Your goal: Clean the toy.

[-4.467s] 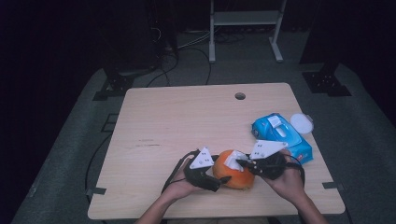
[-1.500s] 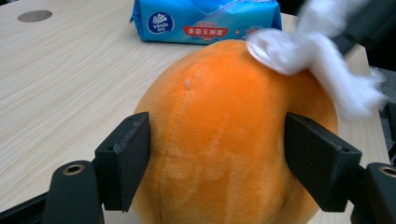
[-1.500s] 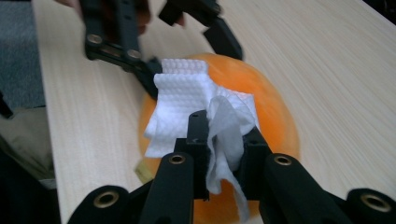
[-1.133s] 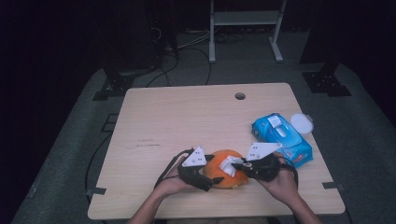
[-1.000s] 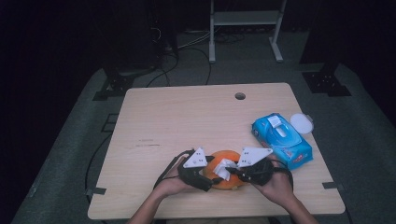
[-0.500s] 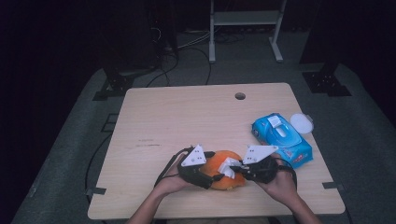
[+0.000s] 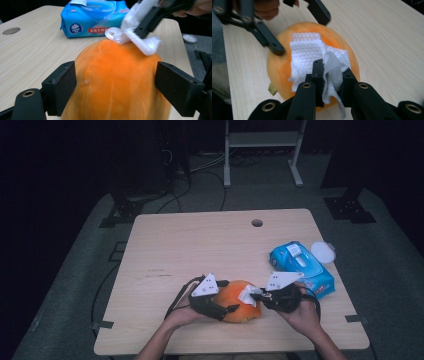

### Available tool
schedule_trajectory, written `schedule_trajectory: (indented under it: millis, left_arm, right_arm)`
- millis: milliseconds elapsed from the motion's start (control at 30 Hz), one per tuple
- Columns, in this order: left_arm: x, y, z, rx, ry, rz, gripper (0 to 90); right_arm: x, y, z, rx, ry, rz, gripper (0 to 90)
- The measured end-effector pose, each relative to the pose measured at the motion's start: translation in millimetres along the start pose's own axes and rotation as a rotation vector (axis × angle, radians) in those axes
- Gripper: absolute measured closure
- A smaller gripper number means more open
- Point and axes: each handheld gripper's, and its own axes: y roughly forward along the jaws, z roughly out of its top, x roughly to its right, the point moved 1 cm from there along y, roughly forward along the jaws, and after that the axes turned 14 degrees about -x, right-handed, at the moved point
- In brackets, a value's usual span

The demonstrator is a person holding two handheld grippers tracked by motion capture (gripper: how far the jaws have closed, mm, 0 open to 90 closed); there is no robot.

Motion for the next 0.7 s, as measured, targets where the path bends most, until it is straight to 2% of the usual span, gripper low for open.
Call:
schedule_trajectory:
  millis: [67, 167, 267, 300, 367, 500, 633, 667, 700]
  left_arm:
    - [-3.1, 2.1, -3.5, -0.009, -0.035, -0.013, 21.4]
    - [-8.2, 1.2, -7.7, -0.012, -0.078, -0.026, 24.0]
    - [-13.2, -1.4, -11.5, -0.016, -0.114, -0.031, 24.3]
    - [-13.8, -1.5, -12.4, -0.01, -0.123, -0.037, 24.2]
    - [-12.9, -1.2, -12.9, -0.009, -0.121, -0.038, 24.2]
    - [-7.2, 1.4, -11.0, -0.012, -0.109, -0.039, 24.1]
    - [-4.5, 1.2, -10.5, -0.012, -0.106, -0.046, 22.9]
    - [-2.5, 1.5, -10.9, -0.007, -0.1, -0.057, 22.9]
    - [-0.7, 1.9, -10.4, -0.009, -0.09, -0.06, 22.9]
  right_arm:
    - [-0.7, 1.2, 1.4, -0.005, -0.014, -0.01, 77.8]
    - [4.4, 2.9, -4.1, -0.003, 0.026, 0.015, 77.8]
    - [12.5, 5.6, -13.5, -0.018, 0.052, 0.02, 77.8]
    - [14.6, 6.6, -16.7, -0.016, 0.07, 0.039, 77.8]
    - [16.1, 6.4, -19.3, -0.003, 0.091, 0.07, 77.8]
    - [12.4, 4.7, -10.5, 0.037, 0.084, 0.1, 77.8]
    - [14.6, 9.1, -8.2, 0.031, 0.095, 0.092, 77.8]
    - [20.5, 10.7, -11.4, 0.033, 0.128, 0.092, 77.9]
    - [24.5, 12.1, -13.3, 0.031, 0.141, 0.08, 77.8]
